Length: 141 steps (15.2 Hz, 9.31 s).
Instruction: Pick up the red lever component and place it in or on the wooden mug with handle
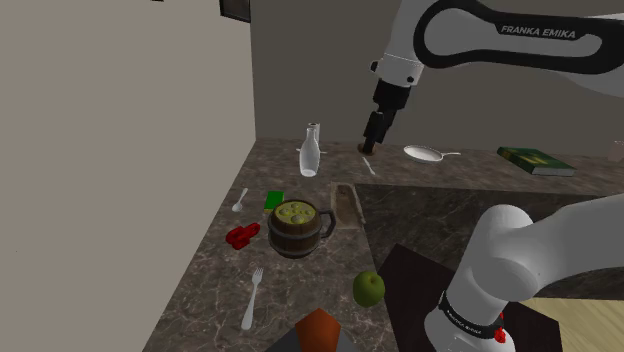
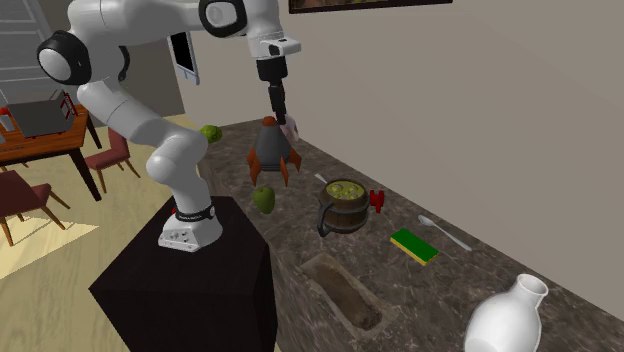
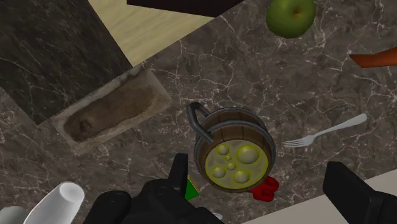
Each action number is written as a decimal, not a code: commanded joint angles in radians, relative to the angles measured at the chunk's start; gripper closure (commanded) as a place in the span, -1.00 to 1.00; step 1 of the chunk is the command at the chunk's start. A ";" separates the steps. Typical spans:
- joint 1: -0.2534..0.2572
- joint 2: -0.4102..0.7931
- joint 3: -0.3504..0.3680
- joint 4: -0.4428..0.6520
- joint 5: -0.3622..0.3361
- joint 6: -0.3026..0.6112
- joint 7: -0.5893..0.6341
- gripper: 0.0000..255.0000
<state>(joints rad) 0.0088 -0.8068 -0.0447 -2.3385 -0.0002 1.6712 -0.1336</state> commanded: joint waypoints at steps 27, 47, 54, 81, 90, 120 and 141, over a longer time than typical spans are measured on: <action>0.041 0.851 0.220 0.190 -0.008 0.602 0.401 -1.00; 0.129 1.429 0.192 0.635 -0.114 0.697 0.583 -1.00; 0.131 1.444 0.190 0.637 -0.117 0.710 0.584 -1.00; 0.121 1.325 0.205 0.663 -0.094 0.566 0.571 1.00; 0.117 1.270 0.212 0.704 -0.083 0.470 0.564 1.00; 0.014 0.740 0.178 0.258 0.022 0.394 0.393 1.00; -0.005 0.699 0.153 -0.006 0.033 0.615 0.338 1.00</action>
<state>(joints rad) 0.0036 -0.1101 0.1076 -2.3414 0.0328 2.2804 0.2033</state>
